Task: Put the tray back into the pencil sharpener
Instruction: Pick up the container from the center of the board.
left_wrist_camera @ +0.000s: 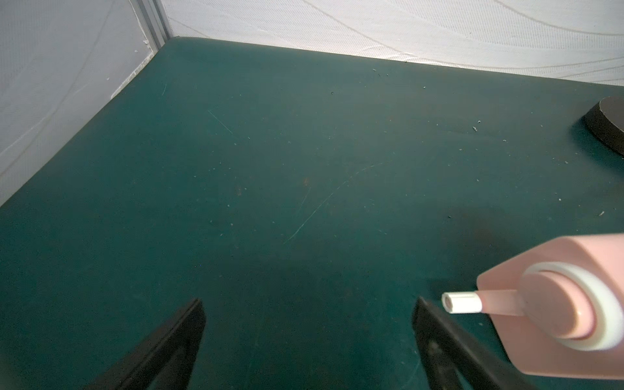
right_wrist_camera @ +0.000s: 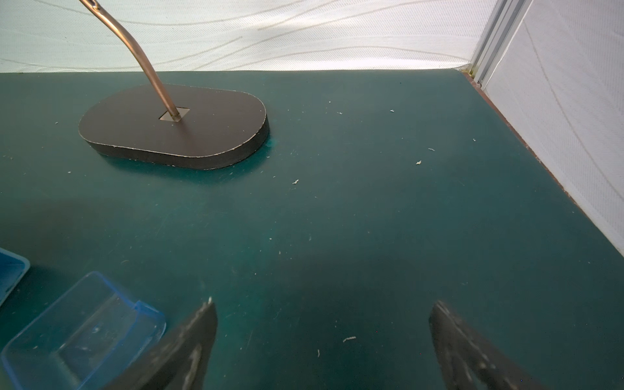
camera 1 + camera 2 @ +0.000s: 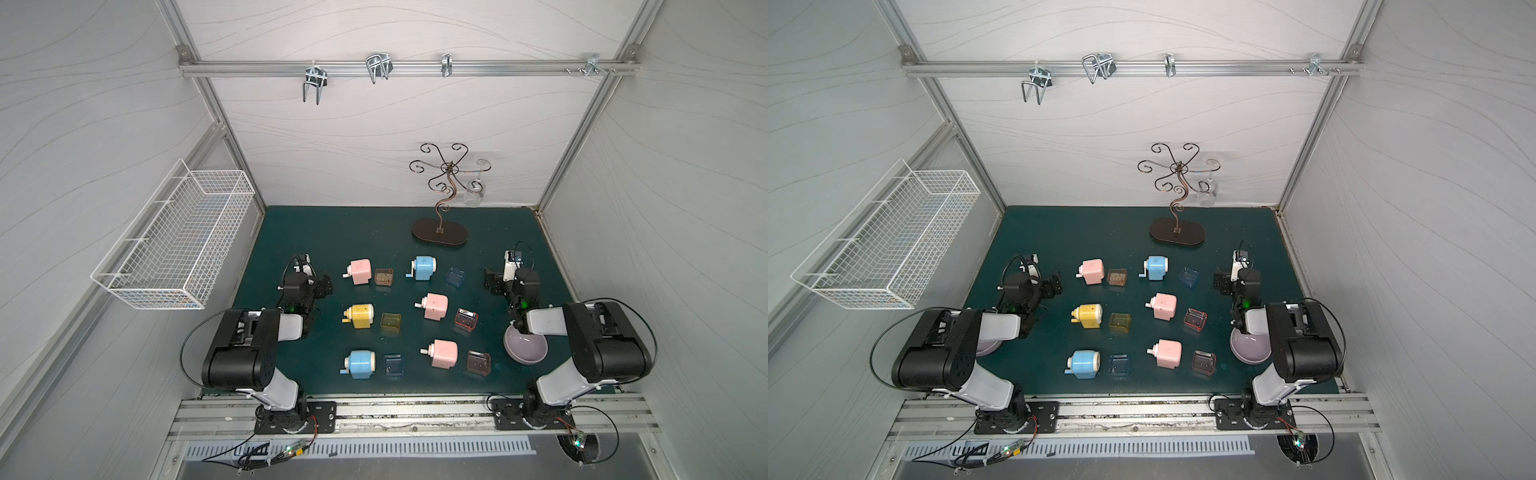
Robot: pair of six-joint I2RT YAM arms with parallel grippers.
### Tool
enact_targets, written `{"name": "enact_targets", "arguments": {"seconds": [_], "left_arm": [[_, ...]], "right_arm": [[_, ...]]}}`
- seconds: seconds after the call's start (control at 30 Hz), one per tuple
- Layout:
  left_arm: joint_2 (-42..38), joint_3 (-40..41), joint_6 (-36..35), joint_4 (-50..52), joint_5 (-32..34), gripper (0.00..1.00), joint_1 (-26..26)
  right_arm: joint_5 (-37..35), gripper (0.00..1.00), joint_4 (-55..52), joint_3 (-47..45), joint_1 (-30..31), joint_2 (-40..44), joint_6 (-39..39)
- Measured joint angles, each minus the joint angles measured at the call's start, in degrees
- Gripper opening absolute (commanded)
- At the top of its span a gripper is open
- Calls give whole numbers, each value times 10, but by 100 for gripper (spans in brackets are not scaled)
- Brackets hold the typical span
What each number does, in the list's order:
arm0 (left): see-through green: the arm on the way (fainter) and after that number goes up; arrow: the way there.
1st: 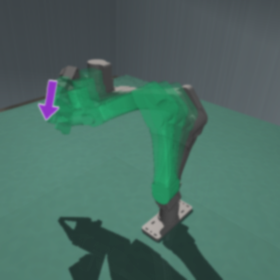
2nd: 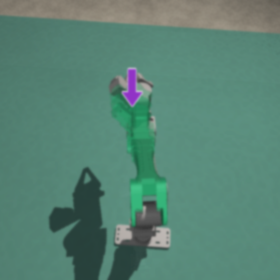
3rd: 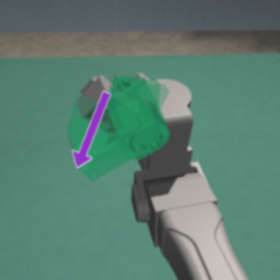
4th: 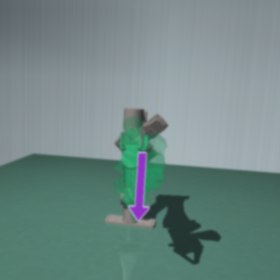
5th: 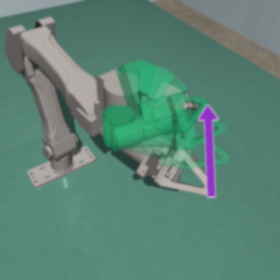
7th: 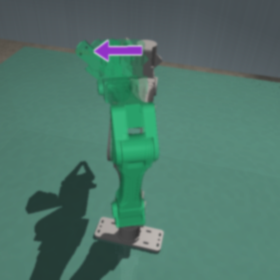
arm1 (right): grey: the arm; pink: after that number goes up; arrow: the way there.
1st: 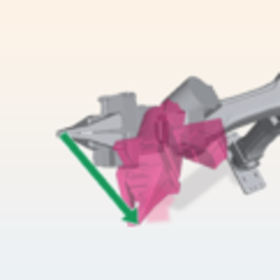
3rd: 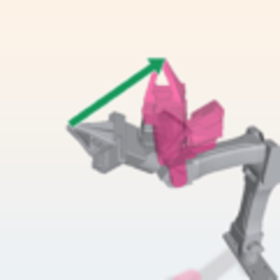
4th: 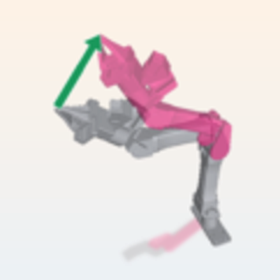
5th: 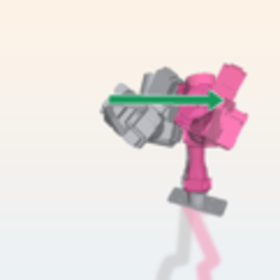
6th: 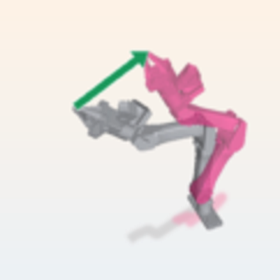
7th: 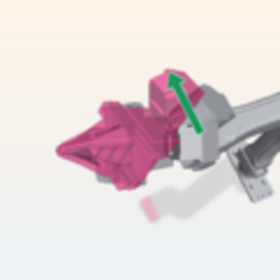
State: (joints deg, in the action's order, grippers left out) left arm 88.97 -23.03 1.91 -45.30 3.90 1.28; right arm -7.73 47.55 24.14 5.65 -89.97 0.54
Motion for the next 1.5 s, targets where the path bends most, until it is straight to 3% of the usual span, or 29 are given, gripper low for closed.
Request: {"name": "enact_targets", "arguments": {"seconds": [0.1, 0.2, 0.37, 0.5, 0.7, 0.93, 1.23, 1.5], "left_arm": [[-13, -6, 3, 30, 17, 93, -1], [-73, -48, 15, 148, 45, 82, -2], [-163, -229, 20, 374, 76, 74, -2], [-208, -349, 15, 502, 90, 66, -2], [-221, -407, 55, 650, 40, 53, -2], [-112, -414, 119, 756, -92, 54, -3], [17, -450, 212, 792, -237, 53, -3], [52, -454, 284, 776, -320, 52, -3]], "right_arm": [[-21, 99, -19, -10, 2, 32, 2], [-54, 99, -104, 2, 7, 119, 20], [-96, 96, -282, 105, 23, 258, 69], [-118, 91, -419, 195, 66, 297, 112], [-93, 90, -652, 349, 115, 272, 222], [-89, 89, -801, 414, 285, 214, 304], [-92, 87, -884, 496, 394, 104, 405], [-38, 87, -898, 534, 410, 20, 447]]}}
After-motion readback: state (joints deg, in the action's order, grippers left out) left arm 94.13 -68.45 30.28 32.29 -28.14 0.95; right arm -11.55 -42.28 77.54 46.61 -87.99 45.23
